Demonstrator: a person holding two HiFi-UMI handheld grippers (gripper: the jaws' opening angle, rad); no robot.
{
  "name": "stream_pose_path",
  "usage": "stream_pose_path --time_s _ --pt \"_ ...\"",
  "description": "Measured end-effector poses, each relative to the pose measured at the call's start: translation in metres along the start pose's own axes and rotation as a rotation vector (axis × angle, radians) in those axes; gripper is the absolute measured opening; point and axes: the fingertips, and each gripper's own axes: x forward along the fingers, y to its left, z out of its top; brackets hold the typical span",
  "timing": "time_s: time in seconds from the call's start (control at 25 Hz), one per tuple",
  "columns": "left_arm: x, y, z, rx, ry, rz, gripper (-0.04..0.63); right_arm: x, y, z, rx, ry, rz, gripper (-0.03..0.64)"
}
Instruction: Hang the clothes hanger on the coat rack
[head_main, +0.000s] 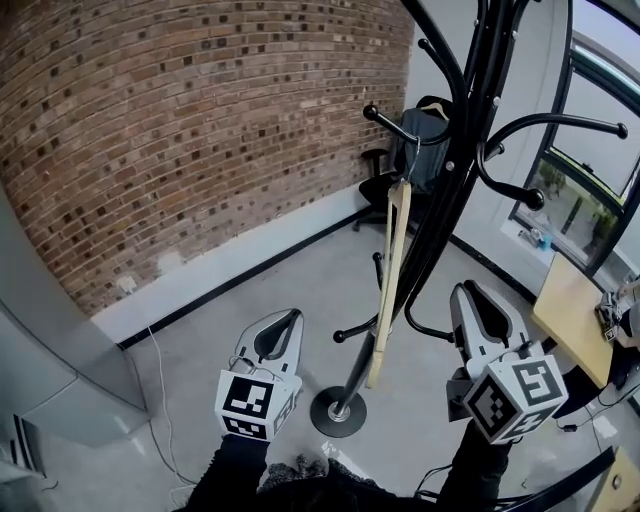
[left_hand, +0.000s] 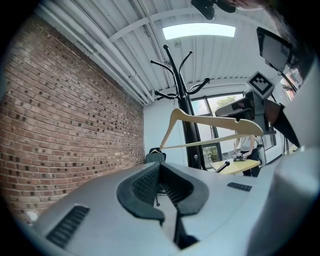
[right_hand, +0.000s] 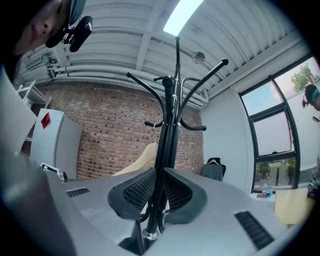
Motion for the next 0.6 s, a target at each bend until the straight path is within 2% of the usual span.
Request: stream_pose_path --time_s 0.12,0.2,0.28,0.6 --pt "0.002 -0.013 0.002 -0.001 0.003 0.008 0.009 -0.011 -0.015 -0.021 0.028 -0.005 0.017 0.056" --pt "0.001 -0.022 0.003 0.002 0.004 0.017 0.009 -0.018 -0.027 -0.038 0.051 -0.020 0.004 0.012" --pt "0.000 -0.030 0.004 0.006 0.007 0.032 0.009 -0.023 -0.036 -0.054 0.059 -0.022 -0.007 0.011" --pt "-0.020 -0.043 0.002 0.006 0.026 0.131 0.009 -0.028 -0.029 -0.081 -0.004 0.005 0.070 0.009"
